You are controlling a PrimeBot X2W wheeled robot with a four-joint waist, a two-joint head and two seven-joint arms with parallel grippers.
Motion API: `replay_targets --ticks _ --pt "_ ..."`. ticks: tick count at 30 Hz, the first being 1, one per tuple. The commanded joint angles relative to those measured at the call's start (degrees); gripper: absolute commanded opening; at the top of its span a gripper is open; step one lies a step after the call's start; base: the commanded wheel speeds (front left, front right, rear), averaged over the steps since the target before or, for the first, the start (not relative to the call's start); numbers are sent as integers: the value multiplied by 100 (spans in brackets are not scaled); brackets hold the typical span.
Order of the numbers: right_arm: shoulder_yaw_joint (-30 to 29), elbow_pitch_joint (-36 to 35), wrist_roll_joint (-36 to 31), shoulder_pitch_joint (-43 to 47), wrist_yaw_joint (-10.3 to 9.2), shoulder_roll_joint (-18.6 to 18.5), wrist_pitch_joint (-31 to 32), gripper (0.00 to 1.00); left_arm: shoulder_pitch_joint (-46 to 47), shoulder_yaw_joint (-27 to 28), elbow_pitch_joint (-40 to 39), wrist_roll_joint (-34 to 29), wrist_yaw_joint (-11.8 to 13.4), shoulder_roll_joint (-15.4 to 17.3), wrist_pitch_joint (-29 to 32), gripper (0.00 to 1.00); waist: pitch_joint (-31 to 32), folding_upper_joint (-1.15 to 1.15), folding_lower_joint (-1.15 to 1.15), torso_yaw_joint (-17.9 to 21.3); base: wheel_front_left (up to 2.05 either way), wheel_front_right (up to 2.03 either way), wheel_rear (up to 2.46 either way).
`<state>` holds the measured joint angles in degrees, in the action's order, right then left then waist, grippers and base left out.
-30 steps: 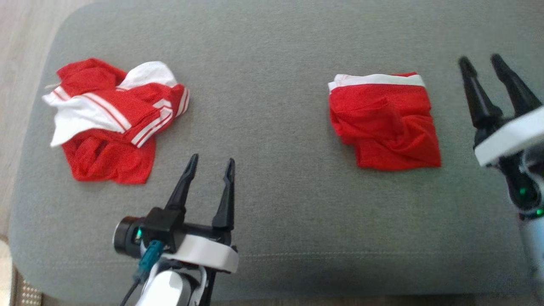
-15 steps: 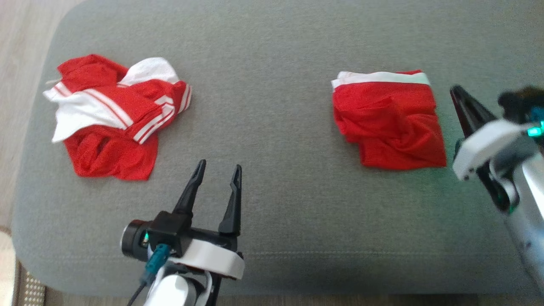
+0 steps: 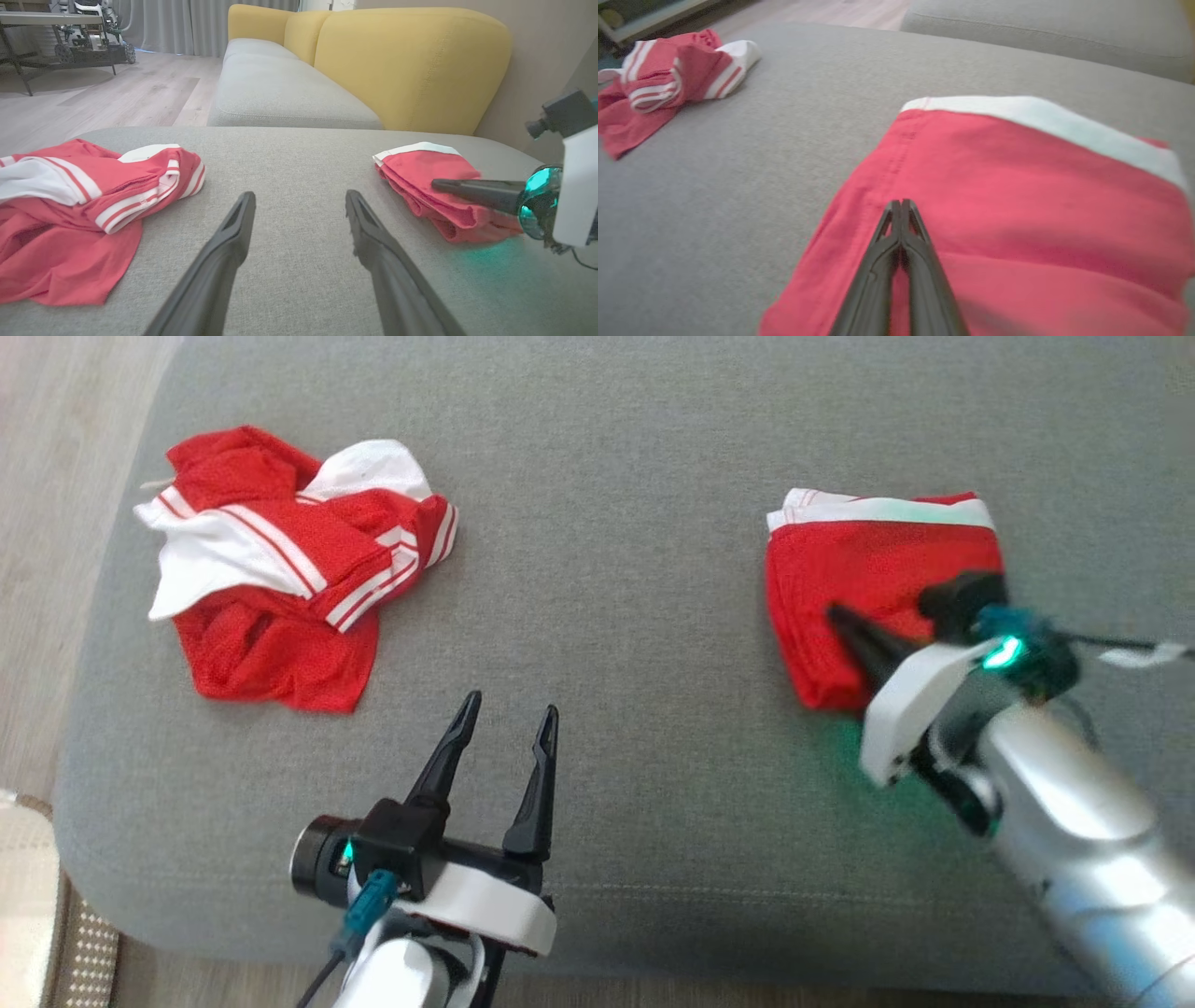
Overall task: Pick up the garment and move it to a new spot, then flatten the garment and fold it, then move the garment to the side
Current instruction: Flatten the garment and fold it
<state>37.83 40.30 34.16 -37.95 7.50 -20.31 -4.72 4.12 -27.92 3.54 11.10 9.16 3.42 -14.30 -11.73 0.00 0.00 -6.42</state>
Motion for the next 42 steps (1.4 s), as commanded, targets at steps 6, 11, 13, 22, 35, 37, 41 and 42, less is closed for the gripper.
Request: replay_targets --ticks 6,11,13,22,35,37,41,42 --pt "586 -23 571 466 -1 449 -158 0 137 176 -169 -37 33 -40 -70 100 194 0 0 194 0 0 0" --pt "671 24 900 643 -1 622 -730 75 41 358 -294 0 114 -44 -70 100 401 0 0 400 0 0 0" --pt "458 66 779 630 -1 634 -928 100 -41 497 -378 28 164 -46 -70 100 505 0 0 481 0 0 0" --pt "-2213 -1524 -935 1705 -1 808 -1026 100 -637 1132 -899 -157 402 -51 -70 100 984 0 0 745 0 0 0" --pt "-3720 -2827 -2314 3528 -1 1496 -1027 100 -1344 1588 -1431 -774 502 -54 -70 100 1304 0 0 929 0 0 0" --pt "-3734 -2824 -2377 3621 -1 1540 -1027 100 -1436 1595 -1352 -851 576 -54 -70 100 1345 0 0 968 0 0 0" --pt "-3749 -2820 -2426 3672 -1 1599 -1027 100 -1505 1607 -1245 -912 633 -54 -70 100 1401 0 0 1012 0 0 0" --pt "-3741 -2819 -2454 3679 -1 1612 -1027 100 -1519 1605 -1225 -931 630 -54 -70 100 1416 0 0 1023 0 0 0"
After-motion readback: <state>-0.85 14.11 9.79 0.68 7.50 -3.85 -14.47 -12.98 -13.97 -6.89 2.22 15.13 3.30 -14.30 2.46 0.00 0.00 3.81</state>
